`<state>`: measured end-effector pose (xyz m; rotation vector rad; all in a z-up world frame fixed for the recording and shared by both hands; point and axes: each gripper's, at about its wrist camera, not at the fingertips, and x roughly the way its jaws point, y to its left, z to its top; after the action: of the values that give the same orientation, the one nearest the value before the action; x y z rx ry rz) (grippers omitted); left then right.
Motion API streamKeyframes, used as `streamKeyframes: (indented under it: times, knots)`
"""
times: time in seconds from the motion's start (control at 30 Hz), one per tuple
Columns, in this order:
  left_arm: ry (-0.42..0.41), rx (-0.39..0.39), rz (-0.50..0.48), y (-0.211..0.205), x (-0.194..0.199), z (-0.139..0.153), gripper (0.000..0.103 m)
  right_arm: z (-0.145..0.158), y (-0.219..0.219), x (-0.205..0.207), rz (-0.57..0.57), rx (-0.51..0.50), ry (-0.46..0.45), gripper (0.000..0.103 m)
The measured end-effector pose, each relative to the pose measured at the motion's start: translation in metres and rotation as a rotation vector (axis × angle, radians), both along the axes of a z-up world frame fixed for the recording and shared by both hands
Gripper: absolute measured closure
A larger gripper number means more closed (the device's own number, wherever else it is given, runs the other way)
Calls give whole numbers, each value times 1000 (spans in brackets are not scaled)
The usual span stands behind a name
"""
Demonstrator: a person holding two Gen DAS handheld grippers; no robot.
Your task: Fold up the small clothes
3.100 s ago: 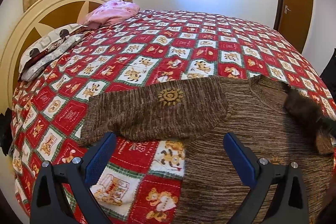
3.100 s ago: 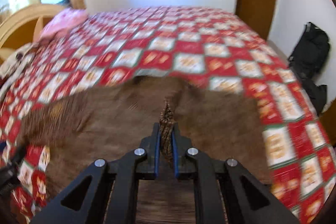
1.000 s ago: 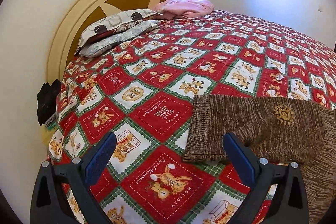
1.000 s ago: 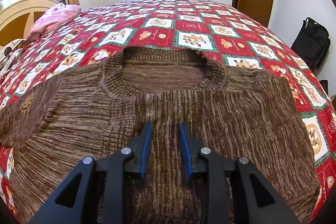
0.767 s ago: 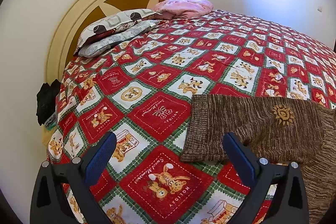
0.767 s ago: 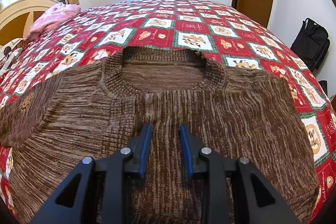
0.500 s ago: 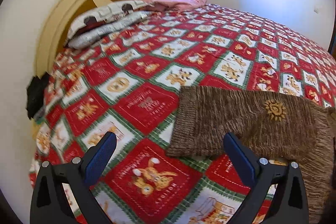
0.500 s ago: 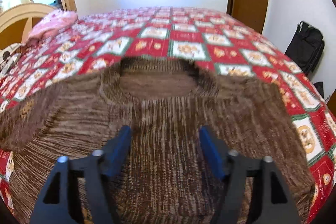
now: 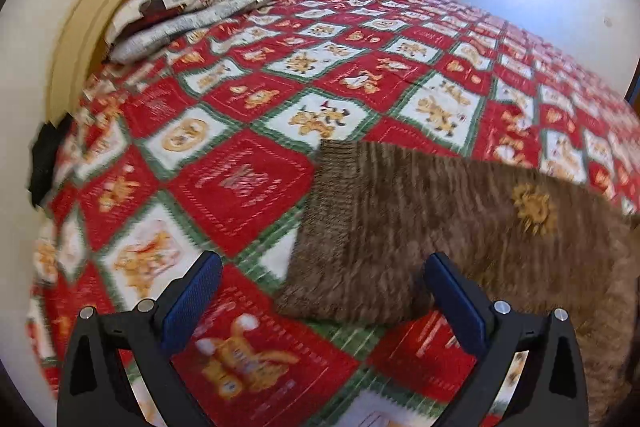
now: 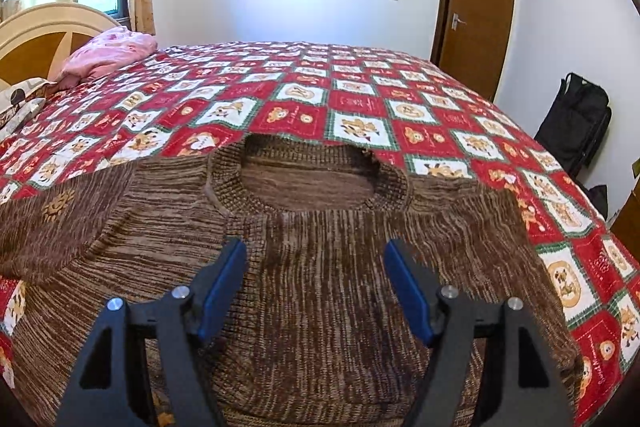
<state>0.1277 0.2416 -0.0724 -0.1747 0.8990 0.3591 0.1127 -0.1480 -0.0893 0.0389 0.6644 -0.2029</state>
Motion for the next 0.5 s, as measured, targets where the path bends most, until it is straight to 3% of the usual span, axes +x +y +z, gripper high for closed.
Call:
streamKeyframes:
  times: [0.17, 0.27, 0.33, 0.37, 0.47, 0.5]
  knots:
    - [-18, -195, 34, 13, 13, -15, 2, -3, 0, 2, 0, 6, 18, 28]
    - [-59, -171, 29, 5, 17, -15, 6, -4, 1, 3, 1, 6, 27, 28]
    - [-37, -155, 13, -2, 24, -18, 22, -5, 0, 3, 1, 7, 36, 28]
    - [-38, -155, 12, -2, 27, -18, 25, -6, 0, 4, 1, 10, 39, 28]
    - [-50, -209, 18, 4, 32, -18, 41, -6, -2, 4, -2, 17, 41, 28]
    - [-53, -217, 24, 6, 33, -18, 54, -6, -2, 4, -3, 20, 43, 28]
